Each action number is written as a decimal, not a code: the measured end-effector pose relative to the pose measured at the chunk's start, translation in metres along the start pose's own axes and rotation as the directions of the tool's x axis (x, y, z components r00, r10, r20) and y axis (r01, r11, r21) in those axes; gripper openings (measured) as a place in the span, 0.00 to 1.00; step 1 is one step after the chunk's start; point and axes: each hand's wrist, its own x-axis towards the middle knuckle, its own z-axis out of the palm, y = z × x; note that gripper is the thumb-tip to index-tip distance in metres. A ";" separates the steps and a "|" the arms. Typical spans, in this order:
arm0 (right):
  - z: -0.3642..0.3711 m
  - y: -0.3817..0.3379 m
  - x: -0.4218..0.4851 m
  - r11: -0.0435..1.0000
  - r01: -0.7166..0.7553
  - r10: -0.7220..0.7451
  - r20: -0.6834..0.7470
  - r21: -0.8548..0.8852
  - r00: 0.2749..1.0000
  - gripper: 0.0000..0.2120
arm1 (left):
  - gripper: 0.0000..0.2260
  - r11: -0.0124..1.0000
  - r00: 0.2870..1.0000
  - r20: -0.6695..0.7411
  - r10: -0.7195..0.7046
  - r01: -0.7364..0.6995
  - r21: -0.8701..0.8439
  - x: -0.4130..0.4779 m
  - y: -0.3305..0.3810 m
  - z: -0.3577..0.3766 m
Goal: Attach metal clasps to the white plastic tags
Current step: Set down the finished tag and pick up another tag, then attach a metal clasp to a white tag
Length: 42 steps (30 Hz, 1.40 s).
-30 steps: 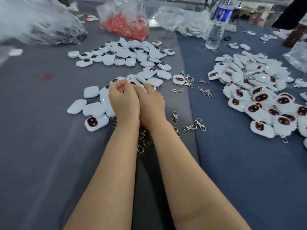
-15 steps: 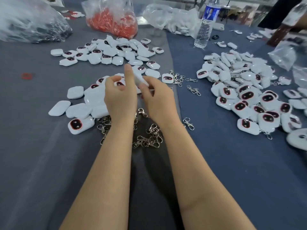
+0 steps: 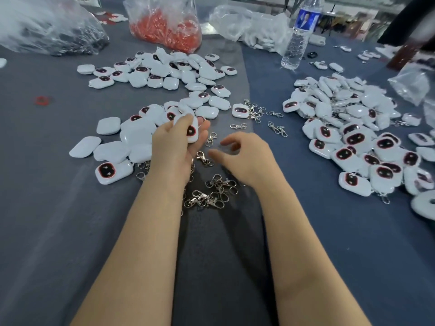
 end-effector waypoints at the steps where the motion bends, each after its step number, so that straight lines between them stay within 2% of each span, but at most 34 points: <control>1: 0.008 -0.005 -0.001 0.997 0.008 -0.007 0.016 -0.076 1.000 0.22 | 0.04 0.999 1.000 -0.024 0.005 -0.006 -0.042 -0.001 0.001 0.000; 3: 0.022 -0.014 -0.002 0.976 0.039 -0.037 0.016 -0.215 0.999 0.18 | 0.03 0.995 0.997 -0.070 0.026 -0.033 -0.097 -0.003 0.001 0.000; 5: 0.028 -0.018 -0.002 0.963 0.062 -0.065 -0.002 -0.262 0.998 0.12 | 0.04 0.997 0.992 -0.109 0.057 -0.062 -0.048 -0.003 0.000 0.000; 9: 0.030 -0.017 0.001 0.960 0.057 -0.058 0.003 -0.273 0.998 0.10 | 0.05 0.989 0.987 -0.122 0.104 -0.089 0.122 -0.001 -0.004 0.002; 14: 0.029 -0.014 0.002 0.960 0.077 -0.073 0.022 -0.271 0.997 0.10 | 0.05 0.995 0.996 -0.068 0.065 -0.059 0.085 -0.003 -0.007 0.004; 16: 0.026 -0.011 0.003 0.980 0.056 -0.059 -0.010 -0.190 0.998 0.08 | 0.04 0.995 0.996 -0.046 0.072 -0.068 0.078 -0.004 -0.007 0.004; 19: 0.019 -0.007 0.007 0.990 0.007 0.010 -0.114 0.144 0.993 0.04 | 0.03 0.972 0.993 -0.025 0.116 -0.108 0.210 -0.003 -0.010 0.006; 20: 0.016 -0.006 0.009 0.950 -0.008 0.058 -0.150 0.312 0.987 0.04 | 0.04 0.958 0.992 -0.007 0.123 -0.117 0.263 -0.002 -0.012 0.006; 21: 0.013 -0.005 0.011 0.863 -0.030 0.125 -0.156 0.504 0.980 0.04 | 0.05 0.942 0.993 0.023 0.120 -0.121 0.315 -0.002 -0.013 0.006; 23: 0.007 -0.006 0.013 0.586 -0.079 0.229 -0.071 0.806 0.971 0.04 | 0.07 0.901 0.990 0.104 0.093 -0.128 0.415 -0.003 -0.016 0.007; 24: 0.005 -0.005 0.014 0.479 -0.094 0.247 -0.032 0.873 0.968 0.05 | 0.06 0.881 0.987 0.142 0.077 -0.135 0.454 -0.005 -0.017 0.008; 25: 0.003 -0.005 0.014 0.417 -0.104 0.258 -0.008 0.903 0.966 0.06 | 0.05 0.864 0.983 0.169 0.065 -0.140 0.483 -0.007 -0.018 0.008; 27: 0.001 -0.003 0.014 0.364 -0.104 0.259 0.006 0.926 0.966 0.10 | 0.05 0.839 0.980 0.193 0.059 -0.153 0.522 -0.008 -0.020 0.009; 29: 0.001 -0.003 0.014 0.375 -0.087 0.244 -0.008 0.923 0.970 0.11 | 0.06 0.838 0.977 0.202 0.066 -0.164 0.521 -0.009 -0.021 0.010; 33: 0.003 -0.004 0.013 0.465 -0.062 0.197 -0.034 0.883 0.980 0.10 | 0.05 0.849 0.978 0.180 0.107 -0.184 0.496 -0.009 -0.020 0.010; 37: 0.004 -0.004 0.013 0.488 -0.047 0.157 -0.034 0.872 0.987 0.09 | 0.05 0.866 0.982 0.161 0.103 -0.168 0.471 -0.008 -0.020 0.009; 39: 0.004 -0.004 0.013 0.493 -0.043 0.161 -0.043 0.869 0.986 0.09 | 0.06 0.838 0.977 0.150 0.151 -0.207 0.504 -0.007 -0.021 0.009; 42: 0.005 -0.004 0.013 0.551 -0.043 0.176 -0.066 0.834 0.982 0.06 | 0.06 0.731 0.952 0.159 0.262 -0.303 0.612 -0.004 -0.024 0.008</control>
